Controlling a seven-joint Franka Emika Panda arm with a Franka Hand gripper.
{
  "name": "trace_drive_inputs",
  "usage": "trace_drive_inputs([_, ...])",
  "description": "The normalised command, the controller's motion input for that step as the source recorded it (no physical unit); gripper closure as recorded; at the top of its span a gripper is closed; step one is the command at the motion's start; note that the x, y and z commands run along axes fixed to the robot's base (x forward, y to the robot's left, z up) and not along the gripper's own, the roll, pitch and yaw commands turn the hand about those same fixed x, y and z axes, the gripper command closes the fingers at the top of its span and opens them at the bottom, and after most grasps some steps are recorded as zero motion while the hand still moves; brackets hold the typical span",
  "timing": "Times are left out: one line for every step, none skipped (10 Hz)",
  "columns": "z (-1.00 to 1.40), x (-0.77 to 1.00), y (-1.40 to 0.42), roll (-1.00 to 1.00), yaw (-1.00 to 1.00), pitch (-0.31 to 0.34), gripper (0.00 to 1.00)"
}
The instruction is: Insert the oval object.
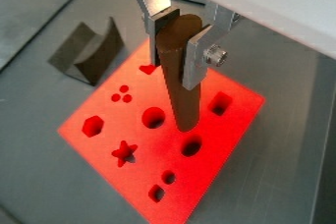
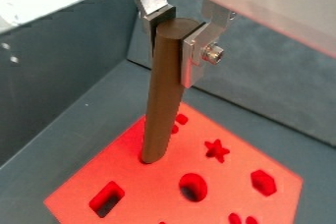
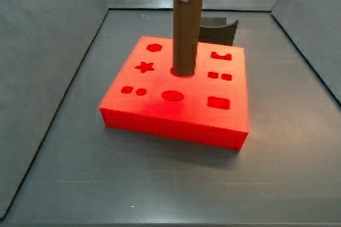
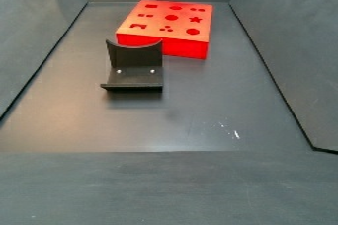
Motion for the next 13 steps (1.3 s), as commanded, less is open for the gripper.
trace_drive_inputs([-0.27,0.12,-0.02,-0.07,-0.34,-0.021,1.0])
trace_drive_inputs([-0.02,0.0,-0.07,0.02,0.0,0.0,1.0])
trace_drive_inputs([-0.13,0.0,-0.1,0.03,-0.03,0.004,1.0])
trace_drive_inputs([-0.15,0.0,-0.05,0.0,0.0,0.0,1.0])
trace_drive_inputs([-0.18,0.0,-0.03,0.0,-0.01,0.0,1.0])
trace_drive_inputs([-0.1,0.0,0.0,0.0,0.0,0.0,1.0])
trace_drive_inputs([-0.15,-0.08,0.0,0.02,-0.01,0.0,1.0])
trace_drive_inputs([-0.2,-0.1,-0.01,0.0,0.0,0.0,1.0])
trace_drive_inputs([-0.17,-0.08,-0.12,0.03,0.0,0.0,1.0])
trace_drive_inputs([-0.16,0.0,-0.09,0.06,0.0,0.0,1.0])
trace_drive_inputs([-0.16,0.0,-0.1,0.06,0.0,0.0,1.0])
trace_drive_inputs([-0.16,0.0,0.0,0.01,0.0,0.0,1.0])
trace_drive_inputs([-0.23,-0.01,0.0,0.02,0.0,0.0,1.0])
